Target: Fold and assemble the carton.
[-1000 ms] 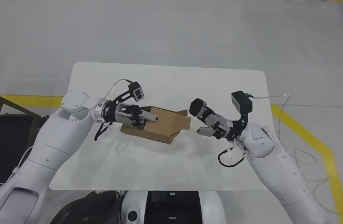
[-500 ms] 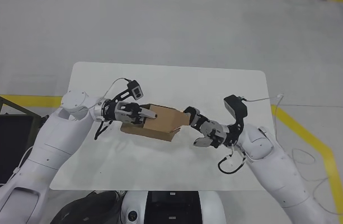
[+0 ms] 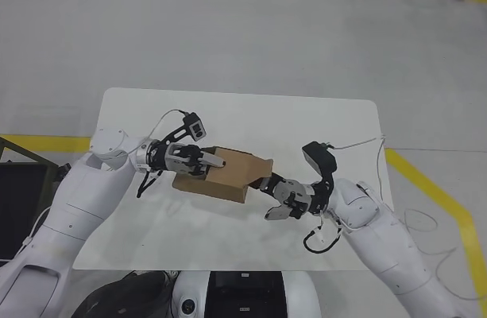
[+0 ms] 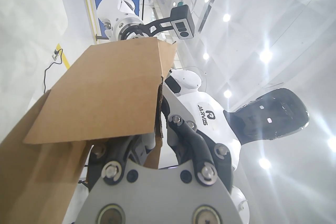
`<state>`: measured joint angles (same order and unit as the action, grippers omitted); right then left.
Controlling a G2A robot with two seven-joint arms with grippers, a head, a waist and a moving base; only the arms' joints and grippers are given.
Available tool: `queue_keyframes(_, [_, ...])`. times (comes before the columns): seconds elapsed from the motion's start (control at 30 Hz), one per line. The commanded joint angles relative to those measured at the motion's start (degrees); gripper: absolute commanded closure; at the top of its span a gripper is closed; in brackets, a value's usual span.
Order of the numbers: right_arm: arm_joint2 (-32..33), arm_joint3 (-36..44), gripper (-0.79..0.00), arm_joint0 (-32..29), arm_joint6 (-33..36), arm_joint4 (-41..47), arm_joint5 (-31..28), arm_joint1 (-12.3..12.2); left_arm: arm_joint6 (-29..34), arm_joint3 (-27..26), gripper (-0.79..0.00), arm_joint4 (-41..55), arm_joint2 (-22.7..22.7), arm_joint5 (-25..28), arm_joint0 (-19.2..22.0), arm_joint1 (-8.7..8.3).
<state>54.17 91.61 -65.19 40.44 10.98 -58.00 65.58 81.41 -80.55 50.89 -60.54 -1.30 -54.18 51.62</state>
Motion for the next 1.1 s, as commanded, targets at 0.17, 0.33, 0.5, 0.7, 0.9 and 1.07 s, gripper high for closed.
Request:
queue_keyframes(0.17, [-0.75, -0.46, -0.785, 0.19, -1.06, -1.46, 0.0, 0.75, 0.27, 0.62, 0.0, -0.49, 0.43, 0.03, 0.21, 0.47])
queue_keyframes(0.33, [-1.27, -0.55, -0.785, 0.3, -1.13, -1.79, 0.0, 1.08, 0.4, 0.9, 0.0, -0.8, 0.31, 0.01, 0.36, 0.69])
queue_keyframes(0.5, [-0.3, -0.55, -0.785, -0.18, -1.81, -1.69, 0.0, 1.09, 0.28, 1.37, 0.0, -1.19, -0.12, 0.01, 0.49, 0.84])
queue_keyframes(0.7, [4.36, 0.5, -0.785, -2.83, -2.61, -1.41, 0.0, 0.27, 0.07, 1.73, 0.0, -1.71, -1.43, 0.1, 0.01, 0.74])
queue_keyframes(0.9, [9.13, 2.95, -0.785, -5.94, -2.98, -1.0, 0.0, -0.58, -2.6, 1.16, 0.0, -5.49, -2.01, -0.12, -0.48, 0.6])
queue_keyframes(1.07, [11.09, 5.29, -0.785, -7.56, -2.71, -1.15, 0.0, -0.9, -4.73, 0.55, 0.0, -8.52, -2.07, -0.61, -0.59, 0.58])
